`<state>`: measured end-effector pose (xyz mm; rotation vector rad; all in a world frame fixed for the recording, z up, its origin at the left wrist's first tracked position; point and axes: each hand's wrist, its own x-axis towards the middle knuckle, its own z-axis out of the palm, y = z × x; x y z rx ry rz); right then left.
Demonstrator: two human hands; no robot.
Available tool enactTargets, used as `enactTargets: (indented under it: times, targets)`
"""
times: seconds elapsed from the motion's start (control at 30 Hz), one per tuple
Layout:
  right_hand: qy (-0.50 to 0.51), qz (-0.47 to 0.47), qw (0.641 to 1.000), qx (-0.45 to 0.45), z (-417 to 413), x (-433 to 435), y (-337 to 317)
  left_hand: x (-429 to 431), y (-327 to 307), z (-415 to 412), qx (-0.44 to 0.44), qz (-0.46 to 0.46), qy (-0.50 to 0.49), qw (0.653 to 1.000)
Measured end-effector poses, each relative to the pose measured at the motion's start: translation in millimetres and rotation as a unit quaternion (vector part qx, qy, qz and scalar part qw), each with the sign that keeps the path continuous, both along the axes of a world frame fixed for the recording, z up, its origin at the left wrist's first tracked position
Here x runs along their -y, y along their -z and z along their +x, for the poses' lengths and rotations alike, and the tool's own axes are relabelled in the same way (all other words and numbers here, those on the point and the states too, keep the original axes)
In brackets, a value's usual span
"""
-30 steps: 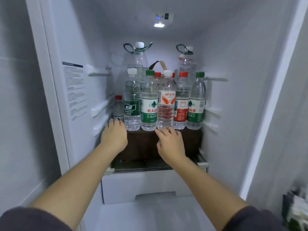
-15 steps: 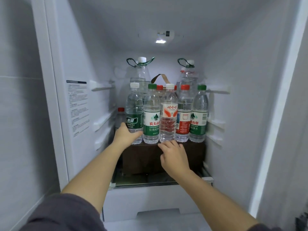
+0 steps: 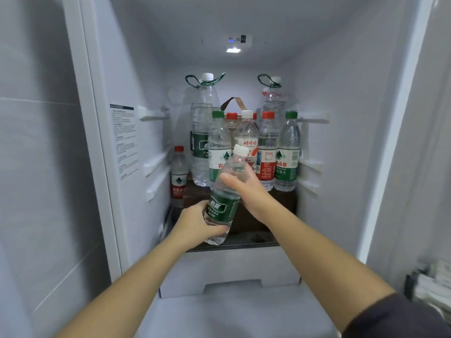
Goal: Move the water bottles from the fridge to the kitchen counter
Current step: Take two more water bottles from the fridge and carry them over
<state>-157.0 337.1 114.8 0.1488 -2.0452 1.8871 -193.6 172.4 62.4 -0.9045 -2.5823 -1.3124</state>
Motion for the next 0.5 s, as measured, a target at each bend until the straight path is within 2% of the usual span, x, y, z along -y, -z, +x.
enactTargets:
  times: [0.2,0.3,0.4,0.5]
  targets:
    - [0.101,-0.041,0.994,-0.022,10,-10,14,-27,16,14,0.064,0.040,0.056,0.996]
    - [0.131,-0.033,0.990,-0.030,12,-14,17,-35,21,13,0.076,0.026,0.076,0.994]
    - [0.159,-0.004,0.987,-0.027,13,-16,22,-32,24,4,0.065,-0.054,0.080,0.993]
    - [0.180,0.027,0.983,-0.018,9,-22,30,-12,27,-17,0.025,-0.146,0.022,0.989]
